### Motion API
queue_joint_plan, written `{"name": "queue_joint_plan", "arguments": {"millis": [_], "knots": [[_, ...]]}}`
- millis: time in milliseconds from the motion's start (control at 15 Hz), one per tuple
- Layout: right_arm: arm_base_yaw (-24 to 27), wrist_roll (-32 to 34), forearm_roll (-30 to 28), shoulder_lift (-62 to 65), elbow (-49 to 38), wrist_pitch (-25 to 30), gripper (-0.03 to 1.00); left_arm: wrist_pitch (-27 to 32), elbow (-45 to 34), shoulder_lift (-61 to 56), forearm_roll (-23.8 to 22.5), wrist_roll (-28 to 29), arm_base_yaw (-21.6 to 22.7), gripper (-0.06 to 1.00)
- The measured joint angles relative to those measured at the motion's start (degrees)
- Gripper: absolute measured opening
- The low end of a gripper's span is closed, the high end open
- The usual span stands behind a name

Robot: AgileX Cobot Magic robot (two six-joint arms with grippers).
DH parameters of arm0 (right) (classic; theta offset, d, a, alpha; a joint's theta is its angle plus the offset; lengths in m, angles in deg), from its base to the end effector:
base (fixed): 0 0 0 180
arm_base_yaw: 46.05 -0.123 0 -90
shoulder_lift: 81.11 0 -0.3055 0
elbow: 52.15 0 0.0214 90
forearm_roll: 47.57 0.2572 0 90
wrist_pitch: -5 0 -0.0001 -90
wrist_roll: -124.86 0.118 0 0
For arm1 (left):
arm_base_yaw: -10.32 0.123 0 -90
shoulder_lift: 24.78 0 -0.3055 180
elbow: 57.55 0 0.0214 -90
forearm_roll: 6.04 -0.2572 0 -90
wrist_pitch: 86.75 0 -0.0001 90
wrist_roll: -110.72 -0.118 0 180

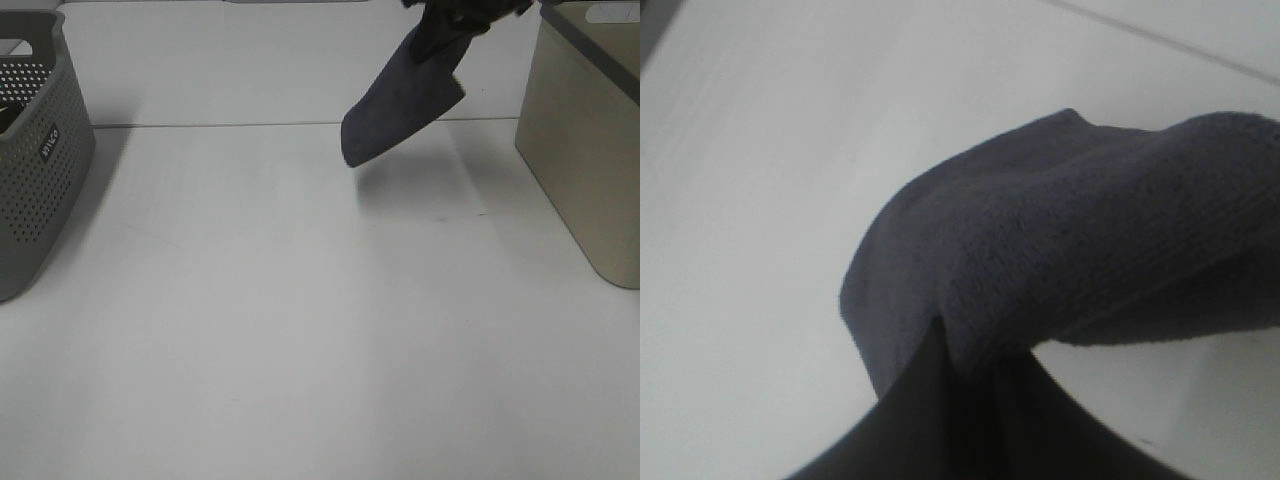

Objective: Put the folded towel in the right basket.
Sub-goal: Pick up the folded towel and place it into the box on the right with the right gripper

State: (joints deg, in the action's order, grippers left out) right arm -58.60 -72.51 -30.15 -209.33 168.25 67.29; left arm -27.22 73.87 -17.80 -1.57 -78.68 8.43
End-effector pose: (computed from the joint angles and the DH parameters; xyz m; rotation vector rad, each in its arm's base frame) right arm 0.4849 0.1400 0.2966 -0.5800 2.5214 0.3705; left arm 0.0032 -0.0080 0.2734 0.2005 1.9963 -0.0090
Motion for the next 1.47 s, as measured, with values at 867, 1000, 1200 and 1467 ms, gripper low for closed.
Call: {"name": "queue_joint_plan", "arguments": {"millis": [867, 1000, 1200, 1467], "knots": [[31.80, 8.54, -1.43, 10.54, 0.00, 0.11, 0.04, 0.00, 0.00, 0.00, 0.00, 0.00, 0.00, 0.99], [31.86, 9.85, -0.80, 7.16, 0.00, 1.89, 0.04, 0.00, 0.00, 0.00, 0.00, 0.00, 0.00, 0.99], [31.86, 12.26, -0.80, 2.64, 0.00, 4.76, 0.24, 0.00, 0.00, 0.00, 0.00, 0.00, 0.00, 0.99], [31.57, 12.43, -0.57, 2.81, -0.11, 5.79, 0.70, 0.00, 0.00, 0.00, 0.00, 0.00, 0.00, 0.99]]}}
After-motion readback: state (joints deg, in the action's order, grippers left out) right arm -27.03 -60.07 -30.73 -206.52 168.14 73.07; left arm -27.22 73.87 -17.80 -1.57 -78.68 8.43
